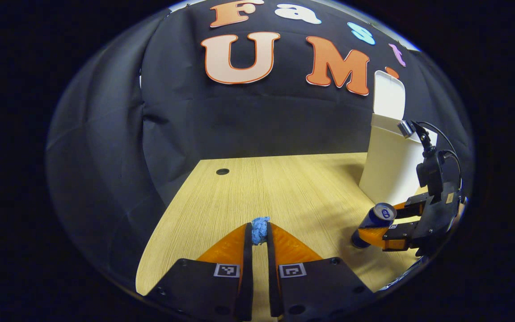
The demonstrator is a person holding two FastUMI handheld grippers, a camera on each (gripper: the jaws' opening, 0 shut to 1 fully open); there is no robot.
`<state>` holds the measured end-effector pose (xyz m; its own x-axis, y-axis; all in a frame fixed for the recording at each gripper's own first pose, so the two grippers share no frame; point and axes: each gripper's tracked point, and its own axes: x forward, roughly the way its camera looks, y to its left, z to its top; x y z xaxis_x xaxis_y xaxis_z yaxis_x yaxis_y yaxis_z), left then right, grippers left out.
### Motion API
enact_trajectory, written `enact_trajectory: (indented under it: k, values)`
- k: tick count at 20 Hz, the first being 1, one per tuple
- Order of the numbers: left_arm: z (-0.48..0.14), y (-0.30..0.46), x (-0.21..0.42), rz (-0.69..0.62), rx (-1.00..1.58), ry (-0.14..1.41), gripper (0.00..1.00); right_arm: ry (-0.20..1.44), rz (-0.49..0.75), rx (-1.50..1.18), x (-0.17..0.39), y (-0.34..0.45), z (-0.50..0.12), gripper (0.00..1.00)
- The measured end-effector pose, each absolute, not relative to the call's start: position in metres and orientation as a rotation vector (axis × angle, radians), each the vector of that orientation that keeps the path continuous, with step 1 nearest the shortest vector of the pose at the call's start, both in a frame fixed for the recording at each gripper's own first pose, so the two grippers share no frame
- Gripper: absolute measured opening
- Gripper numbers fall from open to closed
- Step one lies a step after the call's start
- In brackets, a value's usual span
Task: Press the lid of the desktop garbage bin to open it, pick up the crumpled paper on the desktop and throw it into the bin, then pick up the pop can on the desktop and drop it into the bin, and finally close the garbage bin lid.
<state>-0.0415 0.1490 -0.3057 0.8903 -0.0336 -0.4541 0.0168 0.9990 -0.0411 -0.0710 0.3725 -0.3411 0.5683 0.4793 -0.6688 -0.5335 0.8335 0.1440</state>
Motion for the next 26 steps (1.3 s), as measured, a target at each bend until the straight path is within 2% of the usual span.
enact_trajectory:
  k: [8, 26]
  values:
    - [-0.254, 0.11, 0.007, -0.131, 0.01, 0.386, 0.18, 0.711, 0.534, -0.029, -0.058, 0.349, -0.314, 0.8]
    - [-0.141, -0.074, 0.062, -0.314, -0.032, 0.25, 0.18, 0.669, 0.453, 0.027, -0.055, 0.211, -0.299, 0.8]
